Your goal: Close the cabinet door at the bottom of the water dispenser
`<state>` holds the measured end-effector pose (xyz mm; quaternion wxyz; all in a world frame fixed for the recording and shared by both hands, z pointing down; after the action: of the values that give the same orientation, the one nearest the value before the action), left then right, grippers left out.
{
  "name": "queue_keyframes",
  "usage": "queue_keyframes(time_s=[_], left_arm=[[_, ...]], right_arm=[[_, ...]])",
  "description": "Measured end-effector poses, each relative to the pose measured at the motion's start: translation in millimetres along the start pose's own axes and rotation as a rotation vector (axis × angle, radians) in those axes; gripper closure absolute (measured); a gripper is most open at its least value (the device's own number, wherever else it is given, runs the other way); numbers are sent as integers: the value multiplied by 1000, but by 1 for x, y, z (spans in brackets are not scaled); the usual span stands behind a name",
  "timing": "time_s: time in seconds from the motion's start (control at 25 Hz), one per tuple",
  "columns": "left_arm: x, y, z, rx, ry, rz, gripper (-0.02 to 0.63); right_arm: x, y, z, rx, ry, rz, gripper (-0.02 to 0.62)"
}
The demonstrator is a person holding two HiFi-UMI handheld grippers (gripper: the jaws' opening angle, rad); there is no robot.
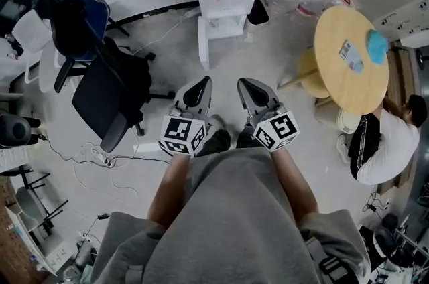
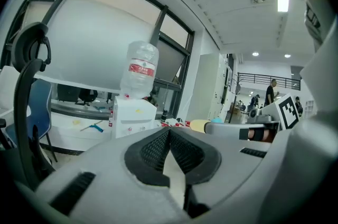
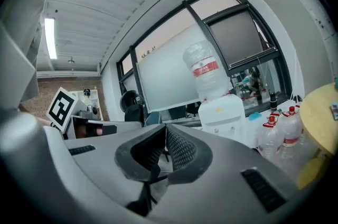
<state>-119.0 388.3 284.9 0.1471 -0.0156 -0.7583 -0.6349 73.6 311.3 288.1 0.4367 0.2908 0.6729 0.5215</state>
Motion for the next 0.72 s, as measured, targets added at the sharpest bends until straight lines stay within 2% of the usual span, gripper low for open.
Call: queue_keyframes(time_s=[0.36,0.72], left_arm=[[22,7,-42,58,66,19,600],[61,2,-104,113,45,22,600]], right_arm=[[-30,10,-21,29,79,-53,584],[-81,10,-78,55,58,-95,584]])
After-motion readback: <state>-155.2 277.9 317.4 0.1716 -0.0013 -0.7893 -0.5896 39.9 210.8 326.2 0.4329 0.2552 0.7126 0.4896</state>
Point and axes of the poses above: the fingertips, and each gripper's own axes: z backward along the fingers, x to its left, y out of its underside, the point moved 10 cm from there along z, backward along the fingers, and after that the axes turned 4 degrees about -x, right-handed, at the moved point
